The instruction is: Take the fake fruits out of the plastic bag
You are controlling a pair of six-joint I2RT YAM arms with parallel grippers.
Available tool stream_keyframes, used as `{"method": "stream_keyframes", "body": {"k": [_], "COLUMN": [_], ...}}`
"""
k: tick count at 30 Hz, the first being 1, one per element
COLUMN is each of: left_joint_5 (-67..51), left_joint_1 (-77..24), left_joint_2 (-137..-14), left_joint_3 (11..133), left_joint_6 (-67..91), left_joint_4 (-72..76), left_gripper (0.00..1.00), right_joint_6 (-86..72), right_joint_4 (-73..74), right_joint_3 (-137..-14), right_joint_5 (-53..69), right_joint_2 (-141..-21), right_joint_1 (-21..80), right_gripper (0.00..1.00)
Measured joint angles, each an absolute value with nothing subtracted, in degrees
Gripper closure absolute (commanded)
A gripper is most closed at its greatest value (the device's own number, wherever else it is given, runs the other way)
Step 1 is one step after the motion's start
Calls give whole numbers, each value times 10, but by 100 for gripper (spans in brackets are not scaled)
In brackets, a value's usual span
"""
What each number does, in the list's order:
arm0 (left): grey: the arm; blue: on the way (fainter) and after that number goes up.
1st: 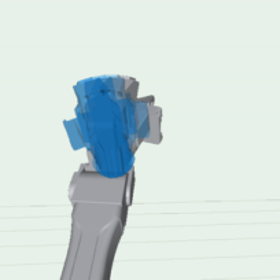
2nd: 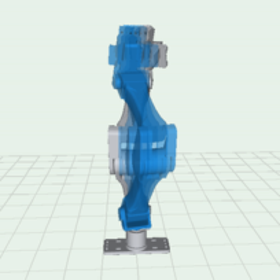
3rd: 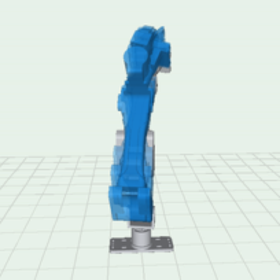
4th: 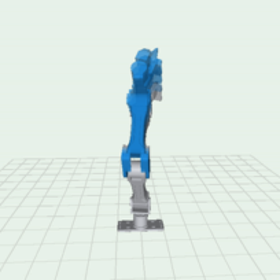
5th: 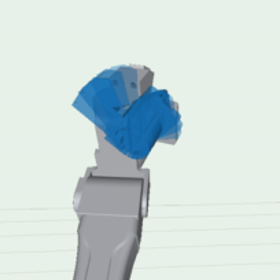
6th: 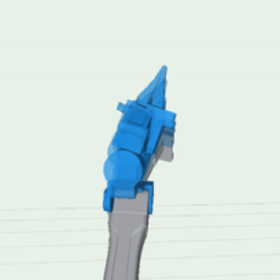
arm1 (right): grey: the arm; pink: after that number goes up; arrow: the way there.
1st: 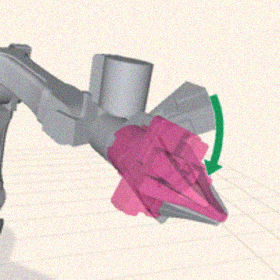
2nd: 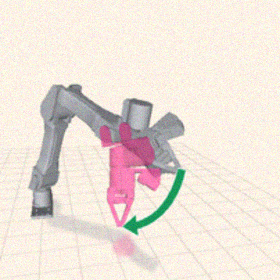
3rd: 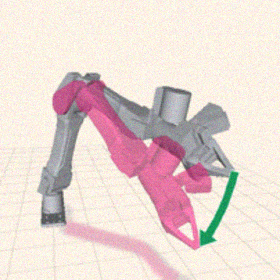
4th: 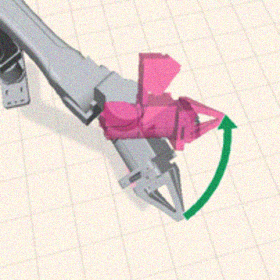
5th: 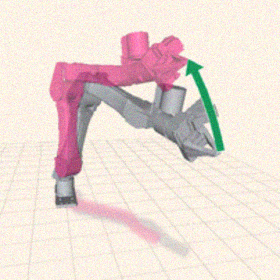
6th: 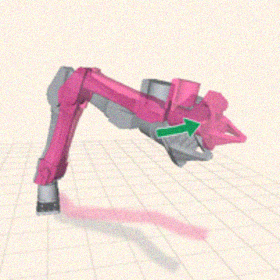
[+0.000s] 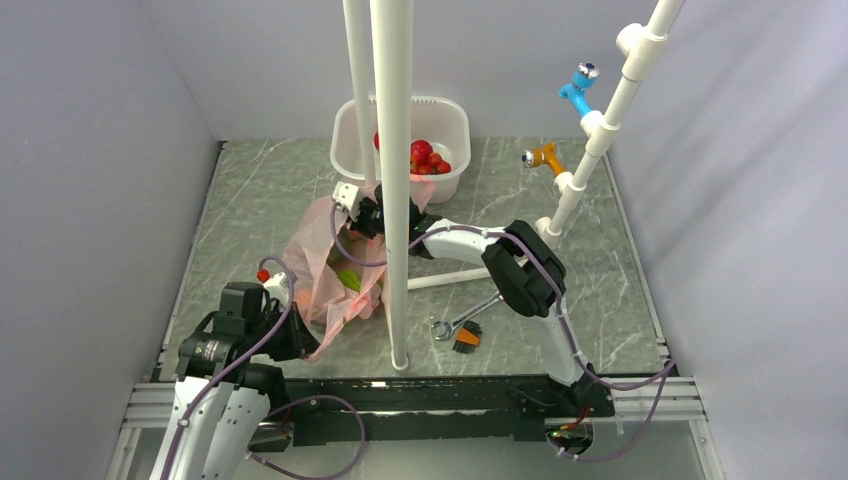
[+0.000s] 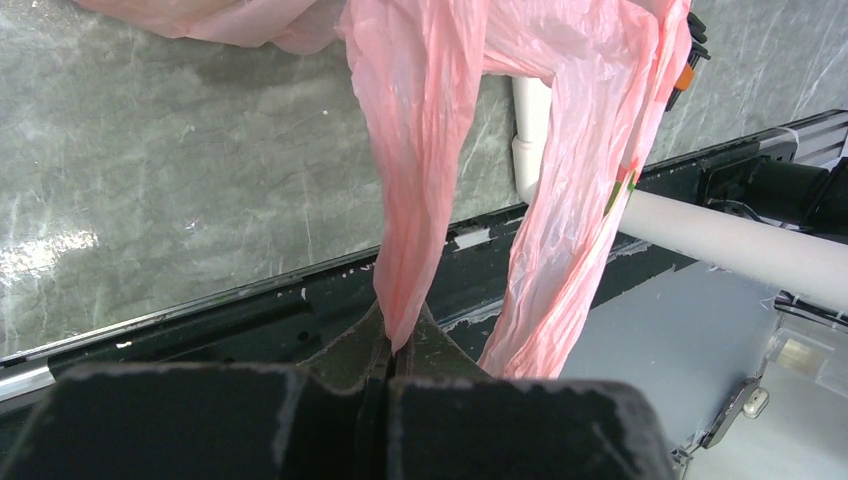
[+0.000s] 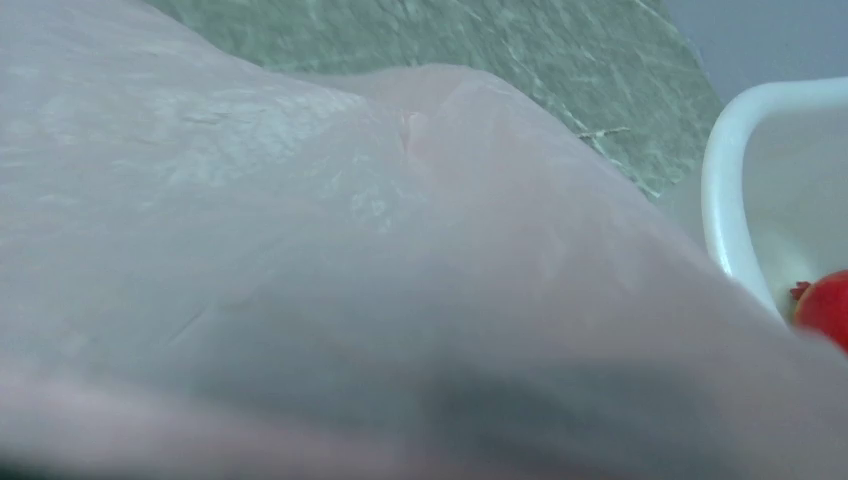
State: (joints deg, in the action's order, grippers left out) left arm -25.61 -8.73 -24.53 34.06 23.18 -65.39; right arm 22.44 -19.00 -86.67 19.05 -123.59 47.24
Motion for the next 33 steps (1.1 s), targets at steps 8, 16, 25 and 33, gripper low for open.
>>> {"method": "stream_keyframes", "body": {"k": [8, 16, 25, 33], "left_joint_5": [-256, -214, -188, -201], "left_joint_1": [-87, -87, -87, -87], "left_joint_2": [-245, -220, -238, -247], "left_joint_3": [341, 416, 550, 502], "left_joint_6": [232, 239, 247, 251], "left_joint_4": [-654, -685, -681, -681], "left_gripper": [100, 100, 100, 100], "right_joint_6": [135, 97, 116, 145], "right_joint_4": [-209, -240, -235, -199], "right_joint_3": [-845, -831, -906, -1014], "right_joint_5": [248, 318, 268, 222], "right_joint_2": [-1219, -1219, -1249, -1329], "right_joint_1": [473, 484, 528, 528], "right_gripper": [36, 9, 1, 2]}}
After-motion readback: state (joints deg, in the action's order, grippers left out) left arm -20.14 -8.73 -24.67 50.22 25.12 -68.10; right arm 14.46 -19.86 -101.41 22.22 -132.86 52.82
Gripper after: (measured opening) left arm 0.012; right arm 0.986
